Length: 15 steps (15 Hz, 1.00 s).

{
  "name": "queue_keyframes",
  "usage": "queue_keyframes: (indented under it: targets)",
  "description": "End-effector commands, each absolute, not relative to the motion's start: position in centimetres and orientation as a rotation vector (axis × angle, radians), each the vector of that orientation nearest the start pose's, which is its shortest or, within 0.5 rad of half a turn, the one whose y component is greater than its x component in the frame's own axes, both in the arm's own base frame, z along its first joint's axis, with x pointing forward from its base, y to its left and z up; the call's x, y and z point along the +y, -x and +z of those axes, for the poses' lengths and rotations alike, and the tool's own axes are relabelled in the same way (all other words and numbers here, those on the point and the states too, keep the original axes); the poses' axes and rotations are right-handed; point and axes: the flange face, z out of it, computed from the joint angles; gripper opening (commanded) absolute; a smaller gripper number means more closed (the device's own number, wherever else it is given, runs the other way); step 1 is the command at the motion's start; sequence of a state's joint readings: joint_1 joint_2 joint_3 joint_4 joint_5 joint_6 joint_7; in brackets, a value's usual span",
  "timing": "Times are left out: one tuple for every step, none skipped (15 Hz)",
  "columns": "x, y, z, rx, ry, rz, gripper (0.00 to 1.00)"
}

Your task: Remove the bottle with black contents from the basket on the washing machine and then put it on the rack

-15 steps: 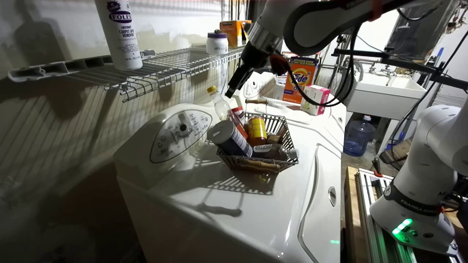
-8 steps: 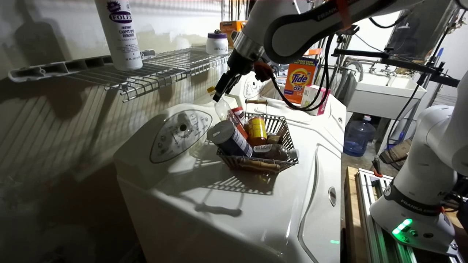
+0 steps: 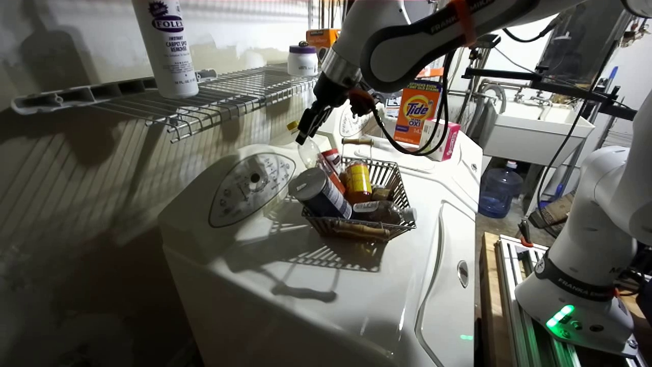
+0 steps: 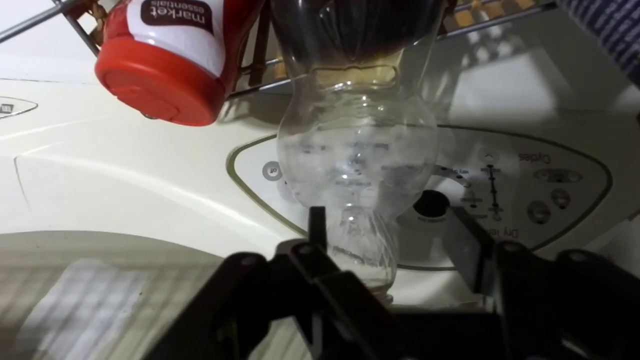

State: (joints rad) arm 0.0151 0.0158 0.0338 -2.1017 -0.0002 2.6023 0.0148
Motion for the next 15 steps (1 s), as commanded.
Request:
queue_keyframes:
  targets:
    - [2.45, -59.27, 46.62, -0.023, 3.03, -0.765, 0.33]
    - [2.3, -59.25, 46.61, -0.019, 3.03, -0.765, 0.25]
    - [2.16, -59.24, 46.6, -0.015, 3.03, -0.765, 0.19]
    - [2.04, -59.24, 46.59, -0.012, 3.031, -0.765, 0.13]
    - [2.01, -59.22, 46.55, -0.011, 3.031, -0.764, 0.06]
    - [2.02, -59.22, 46.53, -0.011, 3.032, -0.764, 0.07]
    - [2.06, -59.21, 46.53, -0.014, 3.033, -0.764, 0.06]
    - [2.05, -59.19, 46.54, -0.012, 3.034, -0.763, 0.41]
    - [2.0, -59.18, 46.56, -0.009, 3.036, -0.764, 0.43]
    - [1.96, -59.2, 46.54, -0.005, 3.04, -0.768, 0.44]
    - [2.01, -59.24, 46.45, -0.008, 3.046, -0.769, 0.49]
    - [2.22, -59.34, 46.25, -0.014, 3.046, -0.773, 0.57]
    - [2.41, -59.46, 46.1, -0.012, 3.042, -0.783, 0.63]
    - [2.66, -59.58, 45.89, -0.017, 3.042, -0.785, 0.71]
    - [2.84, -59.67, 45.7, -0.017, 3.043, -0.787, 0.77]
